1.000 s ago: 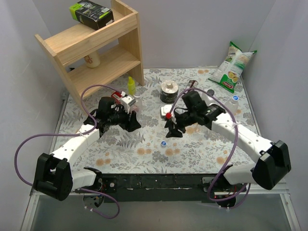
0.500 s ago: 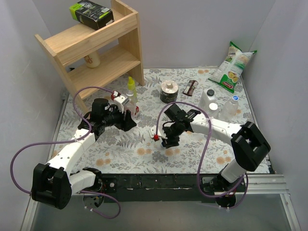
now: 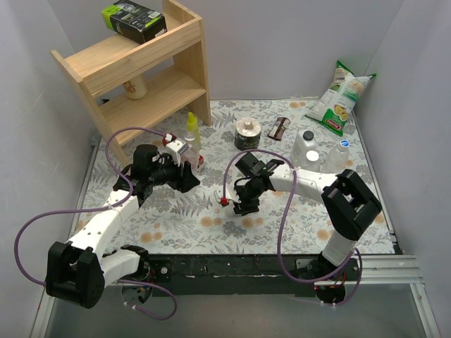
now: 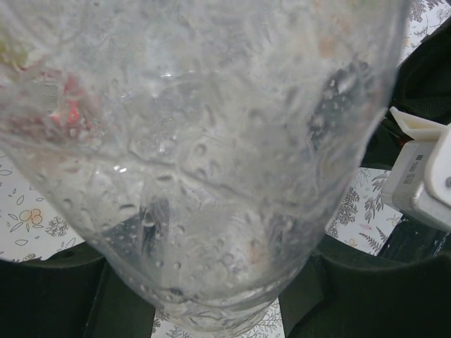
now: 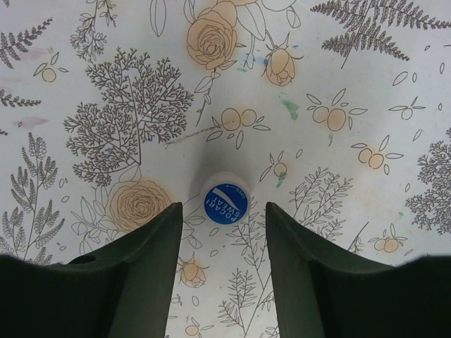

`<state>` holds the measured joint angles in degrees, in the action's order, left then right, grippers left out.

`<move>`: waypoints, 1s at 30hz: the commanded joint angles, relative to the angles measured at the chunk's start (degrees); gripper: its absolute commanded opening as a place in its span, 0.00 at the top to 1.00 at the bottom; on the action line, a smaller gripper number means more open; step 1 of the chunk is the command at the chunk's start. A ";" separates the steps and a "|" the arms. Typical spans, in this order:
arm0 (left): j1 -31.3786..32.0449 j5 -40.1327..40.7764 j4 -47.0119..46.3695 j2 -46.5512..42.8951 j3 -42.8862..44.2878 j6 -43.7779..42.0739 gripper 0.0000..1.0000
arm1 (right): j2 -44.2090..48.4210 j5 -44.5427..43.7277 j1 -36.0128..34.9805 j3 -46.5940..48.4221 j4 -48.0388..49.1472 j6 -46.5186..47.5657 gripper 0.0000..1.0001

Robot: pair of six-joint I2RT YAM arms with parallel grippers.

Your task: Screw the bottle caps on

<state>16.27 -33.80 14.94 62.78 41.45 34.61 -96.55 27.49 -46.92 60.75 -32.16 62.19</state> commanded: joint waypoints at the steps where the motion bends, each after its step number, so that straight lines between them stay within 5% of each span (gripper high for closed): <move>1: -0.45 -1.00 -0.87 -2.14 -0.93 0.28 1.00 | -1.79 0.02 -0.28 2.88 1.05 1.53 0.43; 24: -0.80 -1.00 -1.32 -1.79 -1.11 0.55 1.00 | -4.43 -0.59 -1.34 2.00 1.58 3.46 0.53; 30: -0.80 -2.66 -1.67 -1.70 -1.37 -0.85 1.00 | -2.86 -1.90 -1.60 1.65 0.35 4.42 0.68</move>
<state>15.86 -33.91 14.68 62.41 40.69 34.96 -100.73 26.74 -48.07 61.82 -31.33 64.29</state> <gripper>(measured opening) 0.529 0.399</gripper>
